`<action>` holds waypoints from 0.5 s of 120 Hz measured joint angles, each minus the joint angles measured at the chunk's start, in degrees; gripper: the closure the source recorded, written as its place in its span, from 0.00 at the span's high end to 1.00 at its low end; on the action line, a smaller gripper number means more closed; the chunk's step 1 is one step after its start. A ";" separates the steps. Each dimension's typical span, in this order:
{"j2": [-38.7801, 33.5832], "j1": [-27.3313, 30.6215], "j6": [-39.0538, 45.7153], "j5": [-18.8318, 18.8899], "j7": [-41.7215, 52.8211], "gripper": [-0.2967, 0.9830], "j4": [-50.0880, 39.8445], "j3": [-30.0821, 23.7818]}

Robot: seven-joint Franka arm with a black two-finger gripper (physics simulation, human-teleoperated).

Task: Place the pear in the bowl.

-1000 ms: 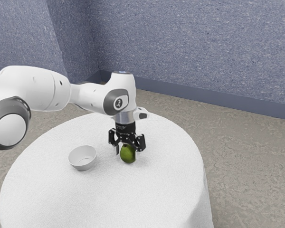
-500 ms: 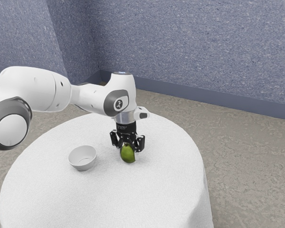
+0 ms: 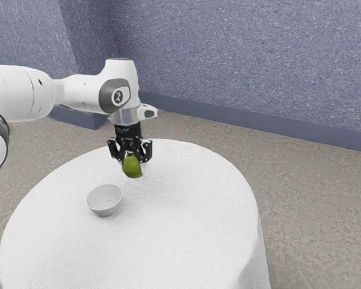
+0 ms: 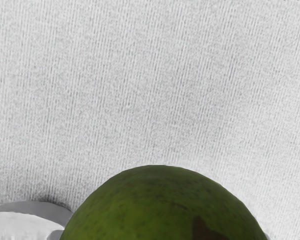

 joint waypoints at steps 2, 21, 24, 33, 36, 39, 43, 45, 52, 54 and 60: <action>-0.25 0.38 -0.41 0.05 -0.02 0.47 -0.04 0.16; -4.45 3.53 -2.85 0.68 -0.20 0.46 -5.58 0.88; -5.17 3.77 -3.04 0.84 -0.23 0.46 -6.80 0.92; -6.94 4.07 -3.29 1.19 -0.31 0.46 -10.09 0.89; -7.48 4.15 -3.30 1.26 -0.34 0.46 -11.07 0.85; -7.81 4.30 -3.27 1.31 -0.36 0.46 -11.93 0.82; -8.06 4.45 -3.24 1.36 -0.38 0.46 -12.73 0.81; -8.13 4.56 -3.23 1.39 -0.40 0.46 -13.01 0.80; -7.91 4.88 -3.19 1.47 -0.43 0.46 -13.52 0.79; -7.76 4.92 -3.18 1.49 -0.44 0.46 -13.57 0.80; -7.17 5.00 -3.16 1.53 -0.47 0.46 -13.65 0.85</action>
